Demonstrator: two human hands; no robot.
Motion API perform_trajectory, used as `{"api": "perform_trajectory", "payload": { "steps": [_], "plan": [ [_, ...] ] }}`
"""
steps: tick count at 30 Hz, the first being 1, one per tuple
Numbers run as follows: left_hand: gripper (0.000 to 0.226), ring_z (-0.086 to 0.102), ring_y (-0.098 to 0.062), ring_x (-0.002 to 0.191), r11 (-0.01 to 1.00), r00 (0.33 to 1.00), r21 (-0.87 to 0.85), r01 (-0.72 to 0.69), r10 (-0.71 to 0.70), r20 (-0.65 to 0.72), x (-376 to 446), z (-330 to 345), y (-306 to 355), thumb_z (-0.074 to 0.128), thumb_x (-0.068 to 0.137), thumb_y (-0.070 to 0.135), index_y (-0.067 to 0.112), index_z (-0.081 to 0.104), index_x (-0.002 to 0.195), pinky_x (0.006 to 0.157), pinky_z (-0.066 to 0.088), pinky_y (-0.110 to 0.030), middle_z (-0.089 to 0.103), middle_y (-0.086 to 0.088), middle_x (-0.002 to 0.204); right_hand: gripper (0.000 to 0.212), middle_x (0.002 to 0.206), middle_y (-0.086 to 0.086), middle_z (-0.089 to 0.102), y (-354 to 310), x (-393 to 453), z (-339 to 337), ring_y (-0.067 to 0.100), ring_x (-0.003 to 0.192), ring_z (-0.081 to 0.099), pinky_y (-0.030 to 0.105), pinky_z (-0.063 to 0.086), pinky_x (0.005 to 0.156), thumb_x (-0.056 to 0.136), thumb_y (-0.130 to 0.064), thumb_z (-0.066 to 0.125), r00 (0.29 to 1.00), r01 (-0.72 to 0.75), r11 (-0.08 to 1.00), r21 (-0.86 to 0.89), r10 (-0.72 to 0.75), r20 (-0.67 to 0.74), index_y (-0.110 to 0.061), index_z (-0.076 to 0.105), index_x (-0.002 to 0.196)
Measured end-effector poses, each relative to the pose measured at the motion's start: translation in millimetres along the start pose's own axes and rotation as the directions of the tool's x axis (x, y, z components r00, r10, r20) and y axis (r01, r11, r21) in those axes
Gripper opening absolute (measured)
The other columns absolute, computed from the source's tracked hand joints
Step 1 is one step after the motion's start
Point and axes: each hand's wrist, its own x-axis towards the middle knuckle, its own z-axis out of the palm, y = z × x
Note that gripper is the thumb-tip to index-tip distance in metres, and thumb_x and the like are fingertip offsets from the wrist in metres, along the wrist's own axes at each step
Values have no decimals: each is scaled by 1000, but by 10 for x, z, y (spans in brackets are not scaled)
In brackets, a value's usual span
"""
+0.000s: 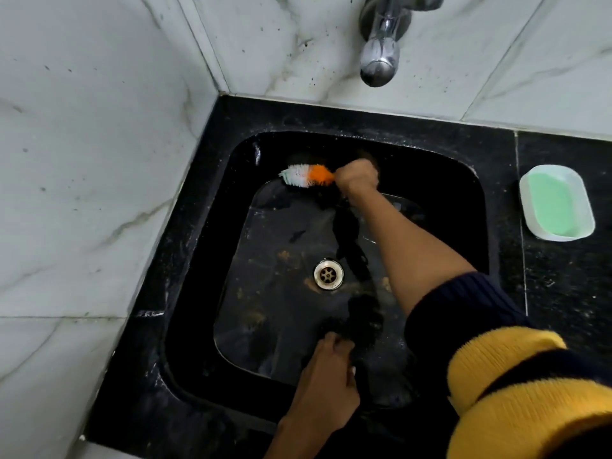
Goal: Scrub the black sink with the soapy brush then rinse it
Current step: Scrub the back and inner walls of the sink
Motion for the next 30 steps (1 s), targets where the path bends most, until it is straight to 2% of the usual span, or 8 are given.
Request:
{"api": "perform_trajectory", "payload": {
  "steps": [5, 7, 10, 12, 14, 17, 24, 30],
  "plan": [
    [38, 45, -17, 128, 1000, 1000, -14, -27, 27, -5, 1, -2, 3, 50, 97, 18, 21, 53, 134, 109, 42, -33, 39, 5, 135, 37, 56, 5, 69, 539, 16, -568, 9, 48, 65, 19, 51, 44, 104, -14, 28, 963, -256, 788, 561, 155, 222, -3, 62, 98],
    [36, 44, -17, 128, 999, 999, -7, -32, 32, -3, -4, 4, 6, 49, 100, 18, 21, 51, 136, 107, 42, -33, 38, 5, 136, 42, 74, 9, 69, 615, -26, -915, 14, 55, 66, 23, 53, 44, 103, -7, 21, 954, -292, 759, 582, 188, 234, -6, 61, 94],
    [38, 43, -20, 127, 999, 999, 11, -42, 42, 7, -15, 30, 6, 49, 97, 14, 20, 50, 135, 105, 44, -36, 38, 3, 136, 26, 89, 15, 60, 389, -137, -1292, 6, 58, 66, 16, 46, 47, 100, -10, 40, 999, -44, 997, 56, 45, -29, -10, 57, 80],
    [43, 43, -23, 129, 998, 999, 42, -46, 46, 18, -10, 67, 7, 49, 92, 12, 19, 51, 135, 106, 43, -38, 40, 0, 138, 21, 103, 18, 67, 92, -188, -1366, 23, 91, 69, 25, 47, 69, 94, -23, 55, 978, 134, 896, -423, -189, -91, -5, 66, 91],
    [45, 43, -24, 131, 997, 999, 73, -36, 34, 22, -13, 88, 19, 49, 91, 13, 18, 52, 135, 108, 42, -36, 41, -2, 140, 27, 108, 21, 66, -124, -265, -1248, 36, 101, 64, 35, 50, 80, 86, -25, 61, 927, 273, 766, -581, -372, -54, -3, 66, 101],
    [43, 40, -25, 136, 995, 999, 93, -25, 22, 31, -11, 70, 20, 50, 93, 14, 17, 52, 137, 111, 37, -34, 40, -4, 144, 32, 117, 19, 61, -367, -414, -1027, 39, 107, 60, 40, 48, 86, 88, -16, 52, 864, 382, 610, -694, -503, 33, -6, 62, 116],
    [40, 41, -24, 133, 996, 999, 78, -33, 31, 27, -10, 52, 15, 51, 92, 15, 15, 53, 132, 108, 43, -37, 41, -3, 139, 33, 128, 11, 59, 6, -288, -1465, 27, 117, 58, 31, 45, 85, 93, -17, 51, 938, -21, 277, -961, -327, -115, -11, 61, 124],
    [38, 42, -24, 133, 998, 1000, 57, -17, 17, 0, 3, 56, -8, 51, 94, 16, 14, 53, 132, 109, 43, -38, 41, -4, 139, 29, 116, 21, 61, -186, -377, -881, 41, 107, 60, 44, 48, 86, 92, -16, 48, 835, 384, 440, -812, -540, 103, -4, 62, 115]
  ]
}}
